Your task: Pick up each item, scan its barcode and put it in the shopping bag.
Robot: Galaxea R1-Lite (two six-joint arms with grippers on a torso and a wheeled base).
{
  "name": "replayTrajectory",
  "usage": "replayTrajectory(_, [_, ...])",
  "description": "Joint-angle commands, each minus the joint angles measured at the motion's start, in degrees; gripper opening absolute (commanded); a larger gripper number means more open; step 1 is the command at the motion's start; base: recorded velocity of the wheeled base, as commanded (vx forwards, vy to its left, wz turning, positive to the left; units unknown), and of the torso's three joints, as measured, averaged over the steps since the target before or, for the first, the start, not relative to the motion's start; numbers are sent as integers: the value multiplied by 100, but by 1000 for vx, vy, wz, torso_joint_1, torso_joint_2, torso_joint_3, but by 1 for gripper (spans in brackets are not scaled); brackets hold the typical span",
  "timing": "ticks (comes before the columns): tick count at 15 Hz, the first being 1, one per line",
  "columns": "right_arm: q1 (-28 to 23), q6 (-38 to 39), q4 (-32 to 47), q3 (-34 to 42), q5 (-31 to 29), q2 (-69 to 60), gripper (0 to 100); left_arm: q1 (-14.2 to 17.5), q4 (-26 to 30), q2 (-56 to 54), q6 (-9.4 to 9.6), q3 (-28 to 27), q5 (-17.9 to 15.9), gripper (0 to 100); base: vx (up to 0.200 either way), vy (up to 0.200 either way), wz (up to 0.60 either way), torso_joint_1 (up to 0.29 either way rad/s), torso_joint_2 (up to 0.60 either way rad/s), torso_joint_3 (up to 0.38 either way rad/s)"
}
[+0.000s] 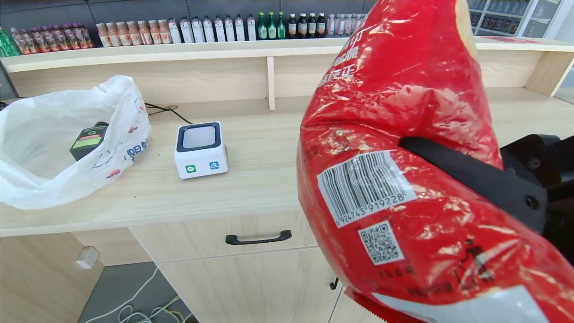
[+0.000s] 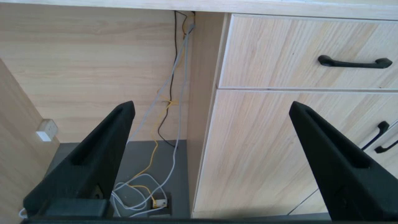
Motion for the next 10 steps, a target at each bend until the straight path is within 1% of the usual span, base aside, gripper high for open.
replayTrajectory(1, [27,6,-8,28,-67,-26,0,0,0,-2,-2,0,1,100,0,0,0,0,0,0])
replayTrajectory(4, [124,6,-8,37,-102,-62,0,0,0,-2,-2,0,1,100,0,0,0,0,0,0])
replayTrajectory(5, [273,-11,-8,54,-322,-79,0,0,0,-2,-2,0,1,100,0,0,0,0,0,0])
replayTrajectory(8, [282,-73,-8,133,-331,-53,0,0,0,-2,-2,0,1,100,0,0,0,0,0,0])
replayTrajectory(10, [282,-433,-8,133,-269,105,0,0,0,-2,-2,0,1,100,0,0,0,0,0,0])
